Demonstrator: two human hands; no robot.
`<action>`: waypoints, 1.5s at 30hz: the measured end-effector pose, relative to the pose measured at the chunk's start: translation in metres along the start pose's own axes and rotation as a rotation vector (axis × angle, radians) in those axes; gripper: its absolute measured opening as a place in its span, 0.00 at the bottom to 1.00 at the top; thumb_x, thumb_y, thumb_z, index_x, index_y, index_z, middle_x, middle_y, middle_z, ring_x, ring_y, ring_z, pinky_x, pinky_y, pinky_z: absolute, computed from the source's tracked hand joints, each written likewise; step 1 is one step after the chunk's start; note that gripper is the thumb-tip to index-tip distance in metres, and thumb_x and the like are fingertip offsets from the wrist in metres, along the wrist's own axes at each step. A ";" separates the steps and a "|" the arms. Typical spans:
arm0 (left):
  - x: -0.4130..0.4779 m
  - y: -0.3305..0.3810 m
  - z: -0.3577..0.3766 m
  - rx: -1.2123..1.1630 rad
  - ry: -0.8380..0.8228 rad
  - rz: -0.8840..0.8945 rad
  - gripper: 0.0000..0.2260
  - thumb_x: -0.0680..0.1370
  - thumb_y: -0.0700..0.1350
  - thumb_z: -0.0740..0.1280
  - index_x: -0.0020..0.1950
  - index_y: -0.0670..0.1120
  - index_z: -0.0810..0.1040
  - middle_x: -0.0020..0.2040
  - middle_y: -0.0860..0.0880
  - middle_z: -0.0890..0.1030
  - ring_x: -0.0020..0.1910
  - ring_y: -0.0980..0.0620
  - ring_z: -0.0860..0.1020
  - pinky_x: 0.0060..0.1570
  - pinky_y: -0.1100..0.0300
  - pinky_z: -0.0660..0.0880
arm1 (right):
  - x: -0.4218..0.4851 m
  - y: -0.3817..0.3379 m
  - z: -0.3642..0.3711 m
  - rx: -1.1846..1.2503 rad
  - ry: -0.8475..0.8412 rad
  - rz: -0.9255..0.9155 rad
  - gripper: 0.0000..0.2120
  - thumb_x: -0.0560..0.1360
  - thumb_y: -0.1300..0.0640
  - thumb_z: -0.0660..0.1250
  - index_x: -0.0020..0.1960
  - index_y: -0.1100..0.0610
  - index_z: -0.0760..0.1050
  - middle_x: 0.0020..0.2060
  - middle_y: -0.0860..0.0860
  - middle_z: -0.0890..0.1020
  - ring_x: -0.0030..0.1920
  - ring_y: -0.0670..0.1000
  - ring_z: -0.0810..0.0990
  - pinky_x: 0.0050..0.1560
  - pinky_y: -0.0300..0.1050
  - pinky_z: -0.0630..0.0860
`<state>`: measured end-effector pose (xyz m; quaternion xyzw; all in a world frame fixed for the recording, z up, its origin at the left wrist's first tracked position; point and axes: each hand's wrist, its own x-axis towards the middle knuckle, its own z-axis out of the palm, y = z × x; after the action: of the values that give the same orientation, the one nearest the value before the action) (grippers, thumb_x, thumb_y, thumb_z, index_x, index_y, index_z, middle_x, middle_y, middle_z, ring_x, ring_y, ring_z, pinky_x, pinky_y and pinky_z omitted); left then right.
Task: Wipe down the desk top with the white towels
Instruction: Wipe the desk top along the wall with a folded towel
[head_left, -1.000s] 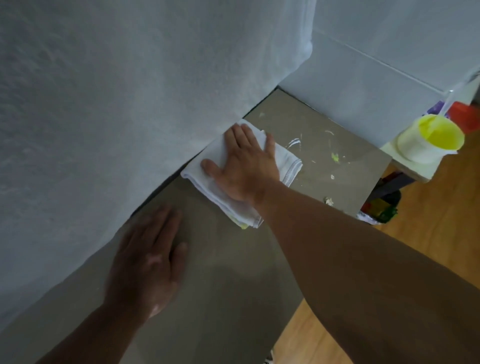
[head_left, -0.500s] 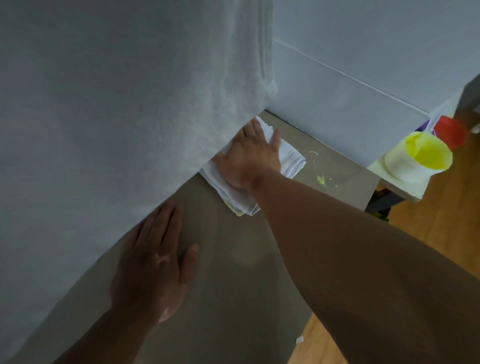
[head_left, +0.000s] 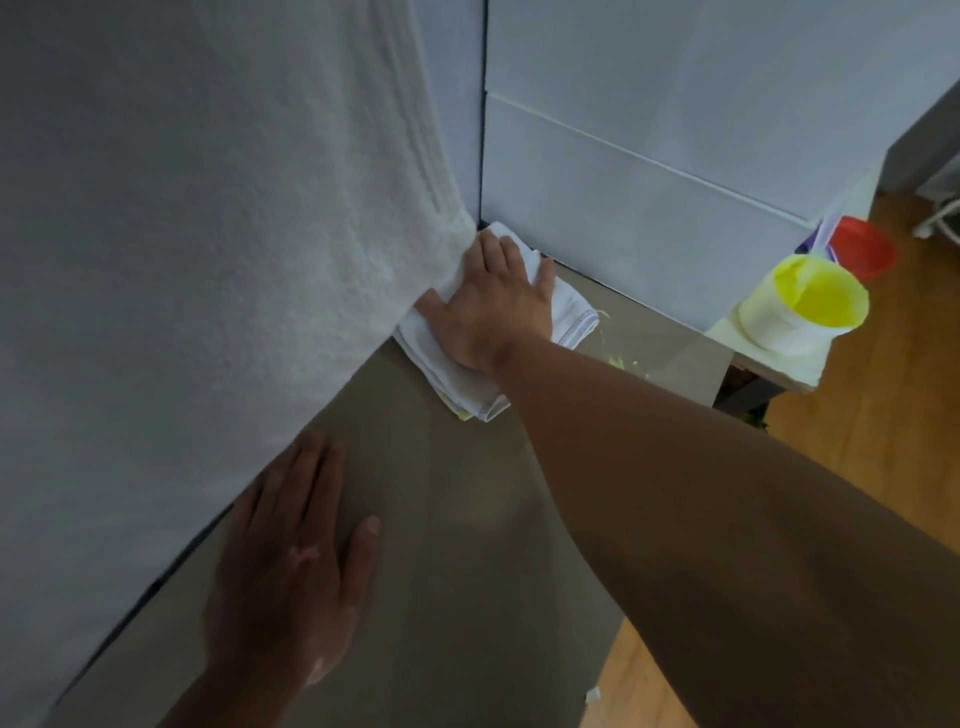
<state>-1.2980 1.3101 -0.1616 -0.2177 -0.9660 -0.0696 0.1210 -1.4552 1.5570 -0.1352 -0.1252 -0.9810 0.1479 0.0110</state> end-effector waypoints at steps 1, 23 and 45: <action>0.000 0.000 0.000 0.002 -0.008 -0.003 0.30 0.82 0.55 0.57 0.77 0.35 0.70 0.77 0.35 0.71 0.76 0.35 0.70 0.76 0.40 0.63 | -0.004 0.003 -0.001 0.001 0.007 0.015 0.44 0.77 0.29 0.48 0.83 0.56 0.50 0.83 0.50 0.54 0.82 0.51 0.49 0.78 0.65 0.40; -0.002 -0.001 0.003 0.010 0.011 -0.001 0.31 0.82 0.55 0.56 0.75 0.33 0.71 0.74 0.32 0.72 0.73 0.31 0.72 0.70 0.33 0.68 | -0.103 0.100 -0.030 -0.030 0.095 0.378 0.43 0.79 0.30 0.47 0.84 0.56 0.48 0.83 0.51 0.52 0.83 0.52 0.47 0.79 0.66 0.41; 0.002 0.001 0.001 -0.010 -0.118 -0.062 0.34 0.79 0.57 0.54 0.77 0.35 0.69 0.76 0.34 0.70 0.78 0.34 0.66 0.76 0.34 0.60 | -0.259 0.016 -0.014 0.127 0.029 0.509 0.41 0.81 0.30 0.44 0.83 0.55 0.36 0.83 0.50 0.39 0.82 0.52 0.35 0.79 0.61 0.58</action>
<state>-1.2995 1.3116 -0.1617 -0.1919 -0.9774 -0.0649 0.0605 -1.1993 1.5116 -0.1230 -0.3691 -0.9064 0.2055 -0.0047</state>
